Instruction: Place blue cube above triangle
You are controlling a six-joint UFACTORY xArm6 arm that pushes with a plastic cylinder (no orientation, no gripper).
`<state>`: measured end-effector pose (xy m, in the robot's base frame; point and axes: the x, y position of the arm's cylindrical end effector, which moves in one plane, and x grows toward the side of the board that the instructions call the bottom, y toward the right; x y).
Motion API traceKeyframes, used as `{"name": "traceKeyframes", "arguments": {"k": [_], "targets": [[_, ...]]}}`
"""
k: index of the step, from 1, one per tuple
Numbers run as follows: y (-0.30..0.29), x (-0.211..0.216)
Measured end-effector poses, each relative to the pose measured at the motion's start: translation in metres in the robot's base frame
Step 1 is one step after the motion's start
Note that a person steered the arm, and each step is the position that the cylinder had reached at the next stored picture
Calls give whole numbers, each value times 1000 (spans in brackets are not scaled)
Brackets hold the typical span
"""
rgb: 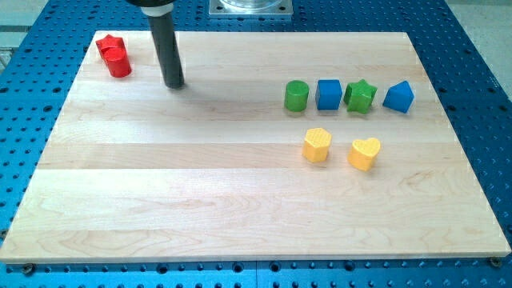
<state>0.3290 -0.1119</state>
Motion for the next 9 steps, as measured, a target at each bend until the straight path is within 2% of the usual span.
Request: {"name": "traceKeyframes", "arguments": {"k": [1, 2, 3, 5, 7, 8, 9], "targets": [[60, 37], [94, 90], [171, 98], [201, 82], [240, 29], [238, -3], [246, -10]]}}
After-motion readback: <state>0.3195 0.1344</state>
